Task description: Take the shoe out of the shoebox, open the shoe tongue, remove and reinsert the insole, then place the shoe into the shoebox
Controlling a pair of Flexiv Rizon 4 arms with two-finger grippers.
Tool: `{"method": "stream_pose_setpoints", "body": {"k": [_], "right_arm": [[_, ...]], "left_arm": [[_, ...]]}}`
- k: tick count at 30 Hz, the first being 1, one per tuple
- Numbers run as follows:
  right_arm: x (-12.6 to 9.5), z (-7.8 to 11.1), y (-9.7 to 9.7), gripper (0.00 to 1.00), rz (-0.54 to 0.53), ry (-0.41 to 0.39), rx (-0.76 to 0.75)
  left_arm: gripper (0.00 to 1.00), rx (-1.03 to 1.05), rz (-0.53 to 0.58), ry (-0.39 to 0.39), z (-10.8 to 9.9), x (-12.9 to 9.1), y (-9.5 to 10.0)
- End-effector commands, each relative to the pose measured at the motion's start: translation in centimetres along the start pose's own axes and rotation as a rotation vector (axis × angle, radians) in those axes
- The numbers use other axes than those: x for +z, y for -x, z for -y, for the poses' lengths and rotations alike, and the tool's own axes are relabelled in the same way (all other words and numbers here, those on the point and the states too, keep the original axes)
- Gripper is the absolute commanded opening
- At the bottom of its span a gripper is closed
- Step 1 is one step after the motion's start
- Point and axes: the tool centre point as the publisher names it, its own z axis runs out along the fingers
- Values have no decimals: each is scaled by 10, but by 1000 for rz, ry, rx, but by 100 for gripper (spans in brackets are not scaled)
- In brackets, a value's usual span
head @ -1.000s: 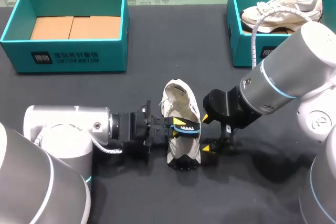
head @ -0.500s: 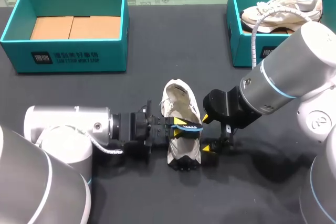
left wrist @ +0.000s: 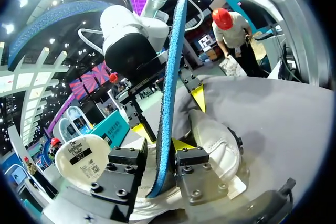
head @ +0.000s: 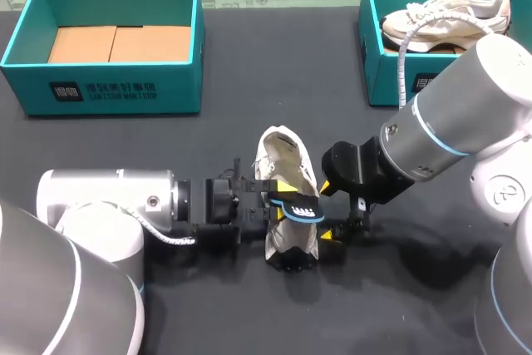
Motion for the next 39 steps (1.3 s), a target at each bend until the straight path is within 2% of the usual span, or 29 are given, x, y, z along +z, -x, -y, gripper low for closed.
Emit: {"method": "stream_pose_setpoints", "body": {"k": [1, 6, 13, 16, 18, 20, 34, 39], "right_arm": [[1, 1, -2, 100, 3, 1, 0], [1, 1, -2, 100, 3, 1, 0], [1, 1, -2, 100, 3, 1, 0], [1, 1, -2, 100, 3, 1, 0], [1, 1, -2, 100, 3, 1, 0], [1, 1, -2, 100, 3, 1, 0], [1, 1, -2, 100, 3, 1, 0], [1, 1, -2, 100, 3, 1, 0]], "left_arm": [[29, 7, 5, 3, 8, 0, -1], [33, 31, 3, -16, 19, 1, 0], [26, 53, 4, -27, 27, 3, 0], [15, 71, 1, -25, 30, 4, 0], [0, 83, 1, -22, 30, 4, 0], [0, 96, -3, -28, 30, 4, 0], [0, 130, -32, -38, -7, 7, 4], [0, 124, -50, -11, -18, 9, 7]]}}
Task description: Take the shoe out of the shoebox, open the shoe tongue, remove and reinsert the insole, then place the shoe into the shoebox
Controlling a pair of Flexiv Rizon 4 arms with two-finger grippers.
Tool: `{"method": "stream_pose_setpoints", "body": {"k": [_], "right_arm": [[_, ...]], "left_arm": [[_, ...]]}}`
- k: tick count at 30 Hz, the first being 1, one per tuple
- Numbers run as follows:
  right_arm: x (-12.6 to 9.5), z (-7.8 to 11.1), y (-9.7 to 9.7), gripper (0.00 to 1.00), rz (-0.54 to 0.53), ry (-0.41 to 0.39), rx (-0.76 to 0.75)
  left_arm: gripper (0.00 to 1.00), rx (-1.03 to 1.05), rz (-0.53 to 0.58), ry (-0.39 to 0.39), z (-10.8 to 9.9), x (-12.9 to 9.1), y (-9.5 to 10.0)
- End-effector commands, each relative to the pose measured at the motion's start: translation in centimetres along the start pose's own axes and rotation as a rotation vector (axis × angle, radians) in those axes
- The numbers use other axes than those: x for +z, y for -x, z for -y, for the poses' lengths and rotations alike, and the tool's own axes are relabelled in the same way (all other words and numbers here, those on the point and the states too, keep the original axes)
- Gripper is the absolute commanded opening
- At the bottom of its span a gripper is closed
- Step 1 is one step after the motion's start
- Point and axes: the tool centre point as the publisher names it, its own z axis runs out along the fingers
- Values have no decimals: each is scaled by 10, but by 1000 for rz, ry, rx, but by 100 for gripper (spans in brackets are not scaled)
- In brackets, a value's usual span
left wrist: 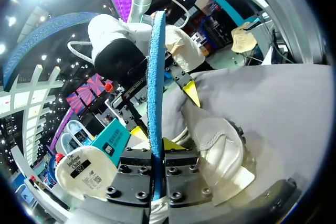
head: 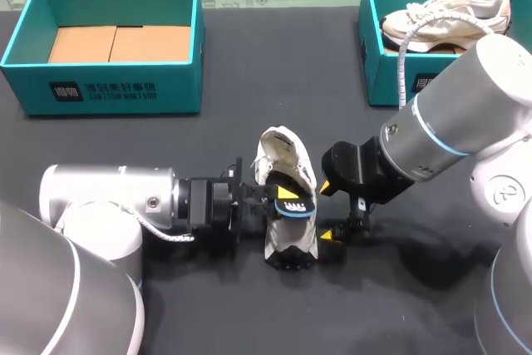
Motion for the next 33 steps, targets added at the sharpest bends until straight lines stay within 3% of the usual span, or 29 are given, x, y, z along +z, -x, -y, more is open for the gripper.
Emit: {"method": "stream_pose_setpoints", "body": {"k": [1, 9, 16, 18, 19, 30, 33], "right_arm": [[1, 1, -2, 100, 3, 1, 0], [1, 1, -2, 100, 3, 1, 0], [1, 1, -2, 100, 3, 1, 0], [1, 1, -2, 100, 3, 1, 0], [1, 1, -2, 100, 3, 1, 0], [1, 1, -2, 100, 3, 1, 0], [1, 1, -2, 100, 3, 1, 0]], "left_arm": [[0, -11, -22, 19, -15, 7, 5], [0, -9, -32, 51, -21, 10, 6], [1, -16, -22, 21, -9, 8, 4], [27, -15, -22, 16, -4, 7, 3], [29, -13, -20, 14, -2, 7, 3], [32, 35, 20, -22, 32, 3, 6], [27, 44, 26, -31, 39, 3, 5]]}}
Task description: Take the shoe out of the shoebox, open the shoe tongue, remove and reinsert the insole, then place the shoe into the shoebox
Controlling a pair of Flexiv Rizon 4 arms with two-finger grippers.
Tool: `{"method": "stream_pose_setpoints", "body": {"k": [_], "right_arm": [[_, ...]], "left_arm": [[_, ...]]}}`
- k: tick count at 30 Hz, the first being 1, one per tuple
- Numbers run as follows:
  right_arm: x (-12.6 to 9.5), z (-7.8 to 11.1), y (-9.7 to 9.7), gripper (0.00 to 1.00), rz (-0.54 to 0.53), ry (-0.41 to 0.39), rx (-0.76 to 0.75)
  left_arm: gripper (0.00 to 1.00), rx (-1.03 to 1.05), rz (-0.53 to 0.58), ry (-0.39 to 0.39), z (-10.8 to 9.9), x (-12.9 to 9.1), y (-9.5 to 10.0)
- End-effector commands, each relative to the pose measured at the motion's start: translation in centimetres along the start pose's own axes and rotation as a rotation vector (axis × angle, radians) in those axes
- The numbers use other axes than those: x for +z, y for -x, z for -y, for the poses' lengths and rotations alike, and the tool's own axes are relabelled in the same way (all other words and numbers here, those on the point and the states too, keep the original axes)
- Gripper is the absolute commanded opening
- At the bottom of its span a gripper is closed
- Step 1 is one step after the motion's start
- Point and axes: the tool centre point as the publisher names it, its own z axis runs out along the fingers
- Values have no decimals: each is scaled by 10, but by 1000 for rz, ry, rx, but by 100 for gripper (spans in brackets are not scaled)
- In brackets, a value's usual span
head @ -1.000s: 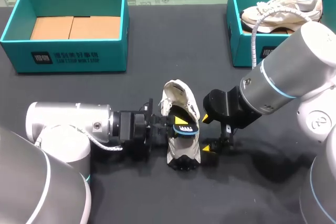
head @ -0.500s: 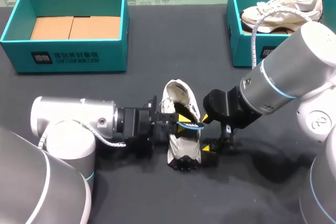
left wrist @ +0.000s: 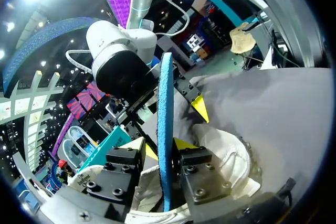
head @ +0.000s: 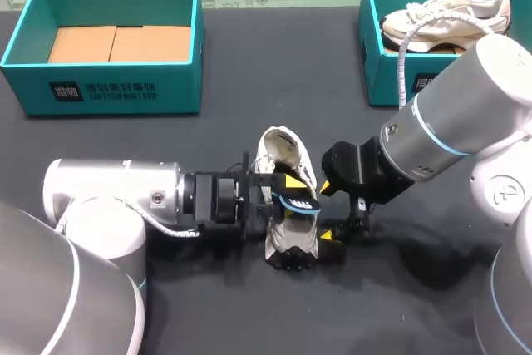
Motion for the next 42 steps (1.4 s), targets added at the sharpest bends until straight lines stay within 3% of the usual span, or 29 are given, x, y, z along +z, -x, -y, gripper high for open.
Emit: {"method": "stream_pose_setpoints", "body": {"k": [1, 2, 3, 15, 23, 31, 32, 33, 34, 42], "right_arm": [[1, 1, -2, 100, 3, 1, 0], [1, 1, -2, 100, 3, 1, 0], [1, 1, -2, 100, 3, 1, 0], [1, 1, -2, 100, 3, 1, 0], [1, 1, -2, 100, 3, 1, 0], [1, 1, -2, 100, 3, 1, 0], [1, 1, -2, 100, 3, 1, 0], [1, 1, -2, 100, 3, 1, 0], [1, 1, -2, 100, 3, 1, 0], [1, 1, -2, 100, 3, 1, 0]], "left_arm": [[18, 8, 14, 5, 12, -4, -6], [1, 9, 13, 5, 13, -3, -6], [0, 11, 9, 8, 12, -3, -6], [0, 11, -14, 18, -21, 1, -10], [0, -2, -40, 73, -41, 4, -9], [0, -15, -35, 73, -36, -1, -7], [9, -15, -31, 64, -34, -2, -7], [31, -18, -26, 57, -31, -3, -7], [38, -16, -21, 56, -28, -3, -7], [37, -15, 10, 15, -7, -13, -7]]}}
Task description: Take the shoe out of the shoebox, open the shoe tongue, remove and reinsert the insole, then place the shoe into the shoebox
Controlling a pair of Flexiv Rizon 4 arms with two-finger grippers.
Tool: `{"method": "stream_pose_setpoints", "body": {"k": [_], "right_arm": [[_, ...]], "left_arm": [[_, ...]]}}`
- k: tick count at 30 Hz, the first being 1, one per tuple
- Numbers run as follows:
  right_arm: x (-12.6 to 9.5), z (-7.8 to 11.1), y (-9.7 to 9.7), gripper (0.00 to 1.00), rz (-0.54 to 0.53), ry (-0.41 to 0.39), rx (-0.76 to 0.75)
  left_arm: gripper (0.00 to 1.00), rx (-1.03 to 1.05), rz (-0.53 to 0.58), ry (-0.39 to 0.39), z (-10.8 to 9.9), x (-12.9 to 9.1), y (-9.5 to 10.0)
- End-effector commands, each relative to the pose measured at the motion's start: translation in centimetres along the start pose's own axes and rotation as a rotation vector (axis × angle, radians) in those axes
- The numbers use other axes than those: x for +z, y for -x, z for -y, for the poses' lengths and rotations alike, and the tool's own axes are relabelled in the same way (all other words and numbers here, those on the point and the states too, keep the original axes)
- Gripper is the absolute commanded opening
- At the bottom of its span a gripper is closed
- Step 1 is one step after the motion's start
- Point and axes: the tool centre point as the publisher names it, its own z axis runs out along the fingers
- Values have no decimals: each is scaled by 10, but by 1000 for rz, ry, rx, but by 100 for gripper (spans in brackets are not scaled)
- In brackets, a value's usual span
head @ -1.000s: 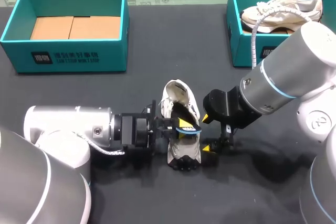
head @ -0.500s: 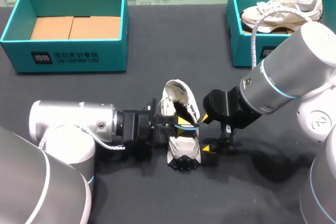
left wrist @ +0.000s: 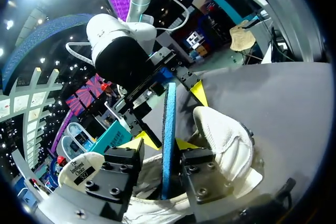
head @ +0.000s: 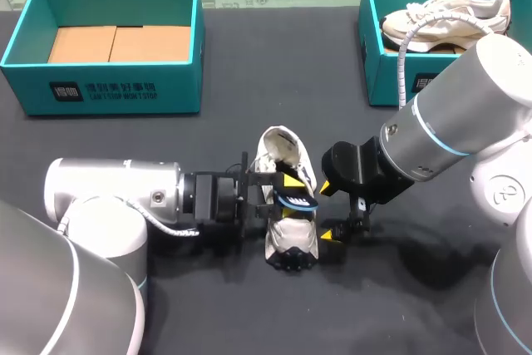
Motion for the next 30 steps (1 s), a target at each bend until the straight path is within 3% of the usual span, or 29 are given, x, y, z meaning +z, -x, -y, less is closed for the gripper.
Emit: {"method": "stream_pose_setpoints", "body": {"k": [1, 4, 8, 14, 23, 30], "right_arm": [[1, 1, -2, 100, 3, 1, 0], [1, 1, -2, 100, 3, 1, 0], [1, 1, -2, 100, 3, 1, 0], [1, 1, -2, 100, 3, 1, 0], [1, 1, -2, 100, 3, 1, 0], [1, 1, -2, 100, 3, 1, 0]], "left_arm": [[37, 3, 20, -9, 12, -12, -5], [30, 9, 25, -17, 18, -14, -5], [0, 18, 20, -20, 21, -12, -5], [0, 35, -29, 0, 12, -4, -8], [0, 4, -66, 82, -24, 3, -11], [0, -16, -65, 104, -32, -2, -10]]}}
